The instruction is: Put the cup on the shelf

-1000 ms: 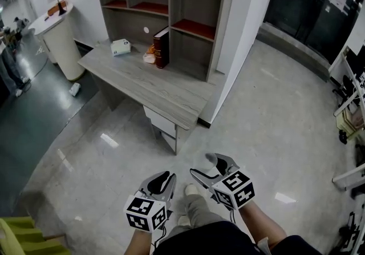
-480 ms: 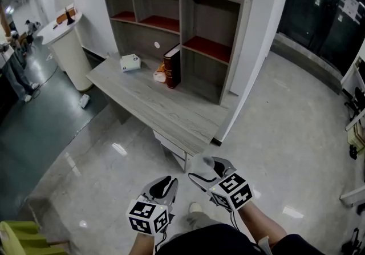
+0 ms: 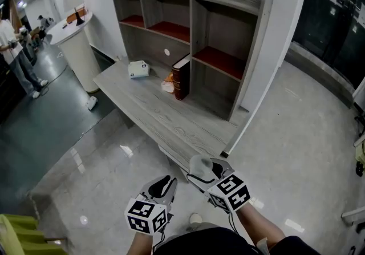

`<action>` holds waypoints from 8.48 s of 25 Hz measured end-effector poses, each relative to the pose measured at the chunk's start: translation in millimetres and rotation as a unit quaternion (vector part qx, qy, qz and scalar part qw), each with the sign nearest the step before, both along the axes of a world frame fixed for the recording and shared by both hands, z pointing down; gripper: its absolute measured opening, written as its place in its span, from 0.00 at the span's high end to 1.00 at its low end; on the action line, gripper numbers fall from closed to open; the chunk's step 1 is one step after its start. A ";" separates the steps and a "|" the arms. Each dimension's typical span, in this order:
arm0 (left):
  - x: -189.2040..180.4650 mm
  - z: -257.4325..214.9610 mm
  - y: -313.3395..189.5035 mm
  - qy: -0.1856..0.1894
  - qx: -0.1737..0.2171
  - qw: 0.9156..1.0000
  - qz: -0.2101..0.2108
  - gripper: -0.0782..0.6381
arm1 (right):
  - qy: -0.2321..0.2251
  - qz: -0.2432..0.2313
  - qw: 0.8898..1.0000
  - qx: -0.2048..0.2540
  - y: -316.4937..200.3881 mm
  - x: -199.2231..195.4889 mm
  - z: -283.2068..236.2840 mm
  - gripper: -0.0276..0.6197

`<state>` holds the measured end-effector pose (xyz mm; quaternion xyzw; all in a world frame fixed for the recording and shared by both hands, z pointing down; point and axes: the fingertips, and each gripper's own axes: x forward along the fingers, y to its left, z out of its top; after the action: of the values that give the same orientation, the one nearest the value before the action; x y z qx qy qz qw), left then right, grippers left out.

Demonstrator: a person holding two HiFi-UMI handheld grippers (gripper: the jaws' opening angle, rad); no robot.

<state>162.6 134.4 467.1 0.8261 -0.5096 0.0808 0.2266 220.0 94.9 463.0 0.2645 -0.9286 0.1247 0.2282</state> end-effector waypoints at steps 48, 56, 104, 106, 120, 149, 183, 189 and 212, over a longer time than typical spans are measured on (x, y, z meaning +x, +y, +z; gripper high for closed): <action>-278.7 -7.3 -128.6 0.007 -0.001 0.999 -0.049 0.79 | 0.020 0.001 1.000 -0.022 -129.2 -248.7 -0.7 0.52; -338.1 -7.2 -149.9 -0.005 0.000 0.999 -0.037 0.79 | 0.016 0.006 1.000 -0.018 -156.1 -315.6 -0.1 0.52; -384.6 -51.7 -440.6 -0.025 0.032 0.993 0.110 0.79 | -0.015 0.045 0.999 -0.021 -404.4 -393.0 -53.6 0.51; -376.0 -56.3 -454.5 -0.026 0.037 0.991 0.126 0.79 | -0.021 0.053 0.998 -0.022 -412.3 -390.7 -61.1 0.51; -345.0 -85.9 -547.1 -0.020 0.048 0.972 0.230 0.78 | -0.016 0.142 0.990 0.016 -489.5 -365.3 -101.7 0.51; -264.4 -143.8 -630.0 0.024 0.096 0.875 0.473 0.78 | 0.049 0.360 0.924 0.122 -601.5 -270.8 -227.9 0.51; -262.6 -135.7 -654.6 0.027 0.103 0.876 0.470 0.77 | 0.096 0.388 0.914 0.070 -672.4 -232.2 -200.6 0.50; -260.2 -137.8 -651.6 0.029 0.104 0.875 0.473 0.77 | 0.101 0.391 0.911 0.081 -671.9 -230.4 -201.0 0.41; -236.6 -157.9 -603.8 0.068 0.119 0.882 0.451 0.87 | -0.016 0.438 0.875 0.207 -552.9 -219.7 -230.4 0.63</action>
<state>-73.9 -469.3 309.2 0.9909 -0.0710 0.0567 0.0998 0.3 -458.0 232.6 0.6833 -0.7259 0.0211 0.0759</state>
